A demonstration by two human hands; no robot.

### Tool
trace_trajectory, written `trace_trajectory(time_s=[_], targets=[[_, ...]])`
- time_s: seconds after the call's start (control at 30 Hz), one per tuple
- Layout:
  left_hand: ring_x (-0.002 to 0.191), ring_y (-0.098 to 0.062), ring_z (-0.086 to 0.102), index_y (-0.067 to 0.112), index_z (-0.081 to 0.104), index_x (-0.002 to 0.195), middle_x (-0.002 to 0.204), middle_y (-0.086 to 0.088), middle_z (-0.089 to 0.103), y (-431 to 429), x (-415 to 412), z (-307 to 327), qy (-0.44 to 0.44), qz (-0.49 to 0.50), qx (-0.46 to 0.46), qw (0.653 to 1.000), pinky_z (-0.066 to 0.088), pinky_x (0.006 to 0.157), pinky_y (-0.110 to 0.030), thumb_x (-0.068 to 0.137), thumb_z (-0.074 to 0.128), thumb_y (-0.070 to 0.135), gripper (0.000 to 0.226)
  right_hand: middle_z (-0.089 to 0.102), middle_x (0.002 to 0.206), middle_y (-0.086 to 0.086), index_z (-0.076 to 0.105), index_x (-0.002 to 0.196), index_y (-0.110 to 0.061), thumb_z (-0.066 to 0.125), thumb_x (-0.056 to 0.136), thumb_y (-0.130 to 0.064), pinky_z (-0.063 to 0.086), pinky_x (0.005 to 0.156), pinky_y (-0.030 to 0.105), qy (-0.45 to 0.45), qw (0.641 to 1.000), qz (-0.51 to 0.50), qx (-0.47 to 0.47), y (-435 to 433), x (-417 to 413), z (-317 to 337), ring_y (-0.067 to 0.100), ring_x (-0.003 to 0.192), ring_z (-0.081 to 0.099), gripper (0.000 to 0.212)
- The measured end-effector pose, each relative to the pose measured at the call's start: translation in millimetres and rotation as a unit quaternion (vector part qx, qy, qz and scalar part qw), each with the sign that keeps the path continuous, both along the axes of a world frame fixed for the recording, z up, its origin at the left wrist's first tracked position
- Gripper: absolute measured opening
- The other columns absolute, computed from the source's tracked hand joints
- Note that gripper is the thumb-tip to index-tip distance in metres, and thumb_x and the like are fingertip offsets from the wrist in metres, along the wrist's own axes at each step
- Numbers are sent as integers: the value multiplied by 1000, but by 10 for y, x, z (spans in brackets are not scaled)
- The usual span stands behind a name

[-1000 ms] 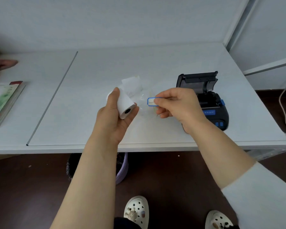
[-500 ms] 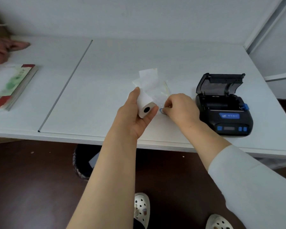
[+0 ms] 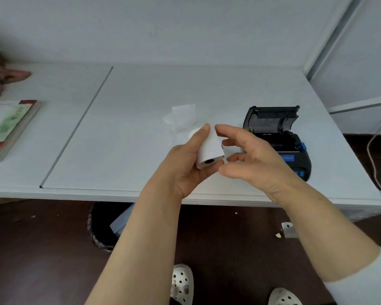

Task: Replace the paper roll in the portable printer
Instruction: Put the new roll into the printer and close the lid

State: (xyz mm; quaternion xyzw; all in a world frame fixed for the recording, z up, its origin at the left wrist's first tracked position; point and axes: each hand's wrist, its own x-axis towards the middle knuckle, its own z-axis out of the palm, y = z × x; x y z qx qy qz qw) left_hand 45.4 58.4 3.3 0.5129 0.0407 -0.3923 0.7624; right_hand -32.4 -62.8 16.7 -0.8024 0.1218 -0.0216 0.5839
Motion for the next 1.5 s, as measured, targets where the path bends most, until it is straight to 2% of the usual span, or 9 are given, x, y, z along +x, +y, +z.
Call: trace_trajectory(time_s=[0.1, 0.27, 0.5, 0.8, 0.93, 1.03, 1.17, 1.33, 1.5], targets=[[74, -16, 69, 15, 71, 86, 78, -2, 73, -75, -91, 52, -27, -54, 15, 998, 57, 70, -31, 85, 61, 40, 27, 52, 120, -13, 46, 125, -48, 78, 66, -16, 46, 85, 23, -2, 999, 7, -47, -86, -75, 72, 5, 102, 53, 74], [71, -13, 65, 14, 72, 97, 79, -1, 69, -152, -169, 93, -89, -116, 89, 985, 54, 59, -23, 81, 60, 52, 43, 63, 114, -10, 57, 121, -30, 78, 67, -25, 50, 87, 26, -9, 997, -45, 56, -232, -144, 72, 4, 99, 60, 58], [65, -16, 63, 14, 70, 94, 78, -4, 69, -283, -244, 178, -158, -181, 153, 958, 48, 54, -23, 66, 60, 61, 55, 67, 79, 6, 69, 90, -12, 70, 78, -13, 49, 49, 28, 29, 985, -75, 150, -426, -268, 103, 11, 61, 62, 12], [74, -21, 65, 12, 70, 97, 86, -11, 69, -486, -321, 183, -179, -161, 196, 951, 49, 50, -23, 60, 52, 76, 75, 68, 94, 10, 64, 100, -6, 60, 86, -6, 59, 77, 30, 62, 983, -72, 158, -638, -413, 94, 17, 79, 70, 15], [88, -27, 67, 8, 64, 100, 93, -13, 68, -637, -339, 231, -86, -51, 60, 993, 59, 74, -32, 90, 49, 42, 38, 67, 97, 14, 64, 96, -1, 59, 86, -1, 59, 74, 25, -4, 946, -195, 258, -855, -472, 94, 17, 81, 69, 12], [86, -21, 66, 8, 68, 96, 91, -8, 67, -771, -406, 194, -160, 29, 102, 981, 58, 78, -29, 88, 56, 19, 19, 66, 99, 12, 61, 108, 1, 60, 86, -4, 59, 77, 24, -24, 938, -262, 227, -1000, -494, 44, 15, 80, 70, 22], [77, -21, 66, 2, 71, 88, 85, -13, 70, -954, -501, 164, -199, 33, 138, 970, 58, 68, -25, 87, 62, 23, 22, 62, 94, 6, 62, 91, -11, 59, 87, -2, 58, 71, 18, -54, 939, -288, 181, -1016, -491, -13, 16, 85, 67, 10], [59, -9, 65, 9, 69, 74, 73, -8, 69, -1087, -503, 79, -250, 67, 176, 950, 55, 56, -17, 84, 67, 29, 22, 61, 95, 5, 62, 109, 0, 61, 85, -1, 57, 72, 17, -62, 946, -294, 125, -1014, -452, -100, 21, 90, 67, 25], [63, -17, 62, 19, 67, 66, 66, -5, 66, -1161, -443, 39, -287, 87, 215, 929, 58, 77, -35, 82, 70, 22, 17, 67, 94, 1, 65, 113, -6, 61, 85, -2, 56, 77, 18, -65, 952, -294, 50, -1020, -426, -102, 9, 74, 68, 29]])
